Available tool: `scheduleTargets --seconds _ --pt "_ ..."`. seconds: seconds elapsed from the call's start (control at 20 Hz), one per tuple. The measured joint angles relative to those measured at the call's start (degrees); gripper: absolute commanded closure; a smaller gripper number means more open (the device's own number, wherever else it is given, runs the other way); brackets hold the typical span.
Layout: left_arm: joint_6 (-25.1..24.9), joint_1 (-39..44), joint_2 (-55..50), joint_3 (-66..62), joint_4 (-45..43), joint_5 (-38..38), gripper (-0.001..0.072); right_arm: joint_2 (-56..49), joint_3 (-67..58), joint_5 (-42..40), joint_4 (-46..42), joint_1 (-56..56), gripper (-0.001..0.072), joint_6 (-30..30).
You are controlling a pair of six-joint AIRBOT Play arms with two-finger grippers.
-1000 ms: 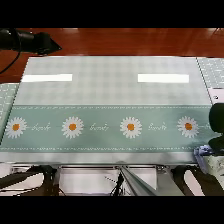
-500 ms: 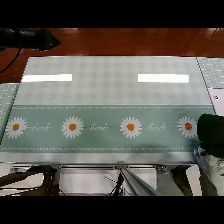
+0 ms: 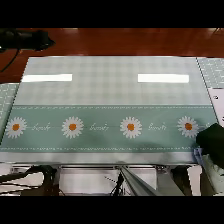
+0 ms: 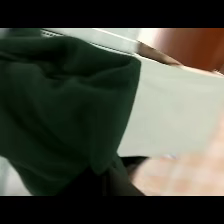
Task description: Fold the shirts.
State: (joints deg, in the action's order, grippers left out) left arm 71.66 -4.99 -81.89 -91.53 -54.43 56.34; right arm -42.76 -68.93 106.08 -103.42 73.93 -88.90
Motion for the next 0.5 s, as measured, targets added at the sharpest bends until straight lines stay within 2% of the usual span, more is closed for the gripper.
scheduleTargets --seconds 0.15,0.5 --pt "-1.75 -2.49 -0.17 0.00 -0.15 -1.38 0.0680 0.11 3.06 0.11 -8.04 0.59 0.0696 2.36" --pt "-4.59 -7.32 -0.24 0.00 -0.20 -2.51 0.0680 1.75 11.98 0.28 -20.46 3.58 0.0695 5.33"
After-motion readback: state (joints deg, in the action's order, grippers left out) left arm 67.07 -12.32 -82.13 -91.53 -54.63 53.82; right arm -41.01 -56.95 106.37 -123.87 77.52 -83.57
